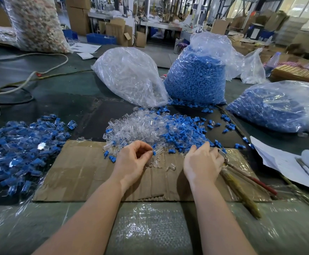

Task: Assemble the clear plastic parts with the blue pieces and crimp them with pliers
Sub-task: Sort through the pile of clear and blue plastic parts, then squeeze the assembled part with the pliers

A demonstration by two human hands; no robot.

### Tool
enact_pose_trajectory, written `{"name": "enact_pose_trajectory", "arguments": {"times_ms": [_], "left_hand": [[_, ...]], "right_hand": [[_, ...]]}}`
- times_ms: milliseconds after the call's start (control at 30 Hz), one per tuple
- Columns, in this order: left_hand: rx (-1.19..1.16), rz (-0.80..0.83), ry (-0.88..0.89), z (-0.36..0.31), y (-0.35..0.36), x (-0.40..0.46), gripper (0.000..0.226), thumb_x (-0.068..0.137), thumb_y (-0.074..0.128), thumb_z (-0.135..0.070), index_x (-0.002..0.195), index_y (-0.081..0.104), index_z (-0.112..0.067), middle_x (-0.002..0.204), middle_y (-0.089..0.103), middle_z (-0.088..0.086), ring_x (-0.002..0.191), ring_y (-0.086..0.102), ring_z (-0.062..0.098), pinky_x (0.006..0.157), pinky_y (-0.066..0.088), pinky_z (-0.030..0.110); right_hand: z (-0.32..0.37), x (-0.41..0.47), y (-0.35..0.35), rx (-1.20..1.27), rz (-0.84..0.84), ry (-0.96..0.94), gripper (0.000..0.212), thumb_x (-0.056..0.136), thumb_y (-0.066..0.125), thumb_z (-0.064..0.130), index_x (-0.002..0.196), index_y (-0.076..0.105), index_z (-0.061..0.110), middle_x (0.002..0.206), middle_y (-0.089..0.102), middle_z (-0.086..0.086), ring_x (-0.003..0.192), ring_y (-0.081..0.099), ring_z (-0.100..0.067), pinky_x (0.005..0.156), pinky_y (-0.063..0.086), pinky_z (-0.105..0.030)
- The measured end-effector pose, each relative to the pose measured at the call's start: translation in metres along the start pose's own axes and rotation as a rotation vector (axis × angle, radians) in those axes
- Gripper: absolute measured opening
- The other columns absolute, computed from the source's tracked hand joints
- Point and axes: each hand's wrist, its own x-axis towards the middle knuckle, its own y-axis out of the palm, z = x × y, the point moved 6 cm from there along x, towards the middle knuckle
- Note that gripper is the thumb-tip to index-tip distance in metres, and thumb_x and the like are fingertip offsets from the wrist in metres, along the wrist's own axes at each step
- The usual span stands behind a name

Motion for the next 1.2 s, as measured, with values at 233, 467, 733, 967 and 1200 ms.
{"name": "enact_pose_trajectory", "arguments": {"times_ms": [233,467,733,967,1200], "left_hand": [[-0.006,0.010,-0.004,-0.001,0.001,0.000,0.016,0.086,0.063,-0.008,0.084,0.061,-0.024,0.080,0.064,-0.005,0.074,0.059,0.005,0.067,0.046,0.010],[0.002,0.003,0.001,0.001,0.001,0.001,0.018,0.085,0.064,-0.008,0.082,0.061,-0.026,0.078,0.064,-0.006,0.070,0.057,0.002,0.065,0.046,0.009],[-0.032,-0.017,-0.002,0.004,0.001,0.002,0.022,0.084,0.066,-0.007,0.078,0.061,-0.028,0.074,0.063,-0.007,0.067,0.056,0.001,0.064,0.046,0.013],[-0.028,-0.010,0.006,0.003,0.001,0.001,0.022,0.084,0.065,-0.007,0.079,0.060,-0.028,0.075,0.063,-0.007,0.066,0.055,-0.005,0.064,0.044,0.008],[-0.020,0.001,0.001,0.002,0.002,0.002,0.020,0.085,0.064,-0.008,0.080,0.060,-0.027,0.077,0.063,-0.006,0.069,0.056,0.001,0.065,0.045,0.009]], "right_hand": [[0.004,-0.002,-0.002,0.042,0.058,-0.115,0.051,0.099,0.035,0.020,0.147,0.022,0.007,0.150,0.027,-0.016,0.136,0.022,-0.032,0.110,0.018,-0.037],[-0.009,-0.003,-0.010,-0.034,-0.001,-0.072,0.063,0.089,0.043,0.011,0.147,0.019,0.008,0.154,0.017,-0.017,0.141,0.013,-0.032,0.116,0.010,-0.043],[-0.044,0.009,-0.013,-0.270,0.103,0.148,0.065,0.094,0.033,0.026,0.150,0.004,0.010,0.157,0.008,-0.015,0.144,0.001,-0.033,0.111,-0.005,-0.058],[-0.047,0.017,-0.017,-0.362,0.114,0.065,0.052,0.094,0.042,0.029,0.143,0.031,0.013,0.148,0.033,-0.010,0.137,0.026,-0.030,0.111,-0.001,-0.061],[-0.040,0.016,-0.026,-0.333,0.050,0.013,0.033,0.094,0.046,0.034,0.118,0.053,0.013,0.135,0.045,-0.012,0.130,0.032,-0.034,0.113,0.010,-0.055]]}}
